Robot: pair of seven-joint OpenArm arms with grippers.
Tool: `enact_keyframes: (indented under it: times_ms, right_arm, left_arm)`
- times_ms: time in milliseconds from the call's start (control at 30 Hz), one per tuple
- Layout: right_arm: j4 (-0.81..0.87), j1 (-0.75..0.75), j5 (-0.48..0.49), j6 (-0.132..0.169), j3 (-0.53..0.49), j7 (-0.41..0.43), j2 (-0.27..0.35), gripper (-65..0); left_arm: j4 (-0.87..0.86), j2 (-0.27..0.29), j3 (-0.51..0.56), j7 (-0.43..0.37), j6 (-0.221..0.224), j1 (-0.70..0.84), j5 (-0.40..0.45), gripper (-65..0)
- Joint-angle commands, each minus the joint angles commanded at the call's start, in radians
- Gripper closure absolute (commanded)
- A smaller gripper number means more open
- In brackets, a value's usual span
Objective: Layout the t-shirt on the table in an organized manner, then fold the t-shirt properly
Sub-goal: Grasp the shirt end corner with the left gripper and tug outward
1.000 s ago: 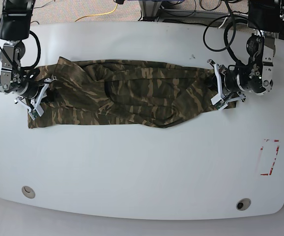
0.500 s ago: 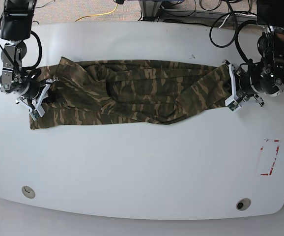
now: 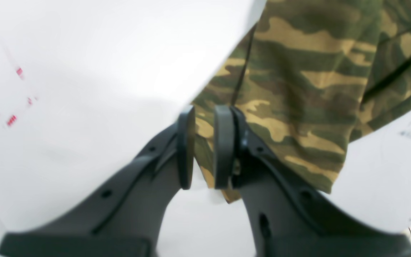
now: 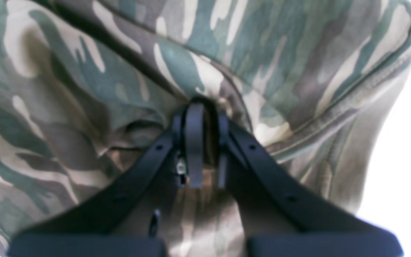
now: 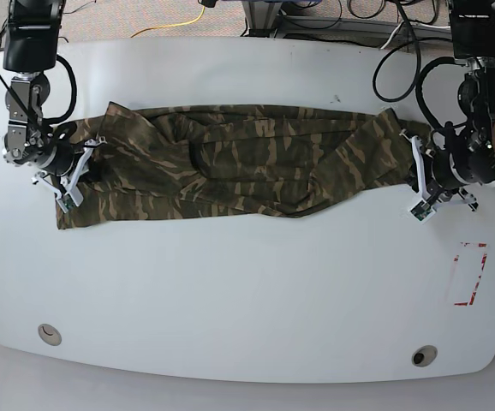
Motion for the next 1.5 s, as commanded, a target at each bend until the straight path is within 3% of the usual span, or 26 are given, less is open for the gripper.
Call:
enact_keyframes:
  times_ms: [167,233,300,1067,1133,1333,1500]
  right_arm:
    - [0.000,0.000,0.000,0.000,-0.002,0.000,-0.011,-4.8]
    - [0.000,0.000,0.000,0.000,-0.002,0.000,-0.020,-4.8]
    - [0.000,0.000,0.000,0.000,-0.002,0.000,-0.021,-4.8]
    - [0.000,0.000,0.000,0.000,0.003,0.000,-0.028,-4.8]
    - [0.000,0.000,0.000,0.000,0.003,0.000,-0.028,-4.8]
    - [0.000,0.000,0.000,0.000,0.003,0.000,-0.028,-4.8]
    - [0.000,0.000,0.000,0.000,0.000,0.000,-0.028,-4.8]
  left_arm:
    - [-0.020,0.015,-0.046,0.000,0.000,0.043,-0.005,-32.1]
    - [-0.037,0.029,-0.063,0.000,0.000,0.049,0.000,-38.1]
    - [-0.057,0.035,-0.078,0.000,0.000,0.051,0.000,-39.3]
    - [-0.244,0.037,-0.092,-0.049,0.000,0.064,-0.006,-38.8]
    - [-0.242,0.037,-0.092,-0.049,0.000,0.064,-0.006,-35.0]
    - [-0.242,0.038,-0.092,-0.049,0.000,0.064,-0.006,-15.6]
    - [-0.235,0.038,-0.086,-0.049,0.000,0.064,-0.006,-13.9]
